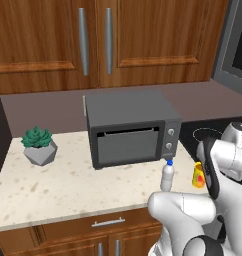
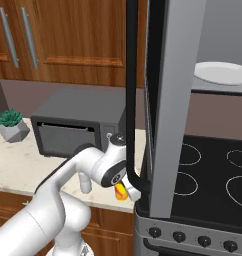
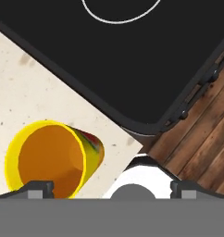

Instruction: Place the microwavable item in the microwave. Then, close the microwave door and press the start button.

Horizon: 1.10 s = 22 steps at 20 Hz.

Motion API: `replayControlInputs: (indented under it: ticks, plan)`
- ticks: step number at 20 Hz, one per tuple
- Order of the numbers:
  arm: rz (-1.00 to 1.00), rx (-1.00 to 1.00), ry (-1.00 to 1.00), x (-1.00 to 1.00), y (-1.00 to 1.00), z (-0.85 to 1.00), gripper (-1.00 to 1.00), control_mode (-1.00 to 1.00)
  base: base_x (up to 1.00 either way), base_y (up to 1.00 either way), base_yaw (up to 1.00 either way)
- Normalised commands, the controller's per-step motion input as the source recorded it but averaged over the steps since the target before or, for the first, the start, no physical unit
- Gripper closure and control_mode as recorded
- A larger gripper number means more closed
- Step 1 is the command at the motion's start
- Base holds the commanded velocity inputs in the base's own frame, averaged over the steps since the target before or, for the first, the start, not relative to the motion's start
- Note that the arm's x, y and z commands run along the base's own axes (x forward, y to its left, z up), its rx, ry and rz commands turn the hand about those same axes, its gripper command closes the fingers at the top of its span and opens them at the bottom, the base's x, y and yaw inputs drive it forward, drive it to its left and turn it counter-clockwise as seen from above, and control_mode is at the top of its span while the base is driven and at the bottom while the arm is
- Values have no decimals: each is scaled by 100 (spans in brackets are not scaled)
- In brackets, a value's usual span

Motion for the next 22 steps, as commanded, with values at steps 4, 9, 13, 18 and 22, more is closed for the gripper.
replayControlInputs:
  ticks: [4, 9, 13, 18, 22]
  plan:
    - [0, 0, 0, 4, 0, -11, -100, -100, 0, 0, 0]
    - [0, 0, 2, 8, 0, -11, -100, -100, 0, 0, 0]
    - [0, 0, 2, 11, 0, -11, -100, -100, 0, 0, 0]
    - [0, 0, 2, 6, 0, -10, -100, -100, 0, 0, 0]
    - [0, 0, 4, 4, -1, -12, -100, -100, 0, 0, 0]
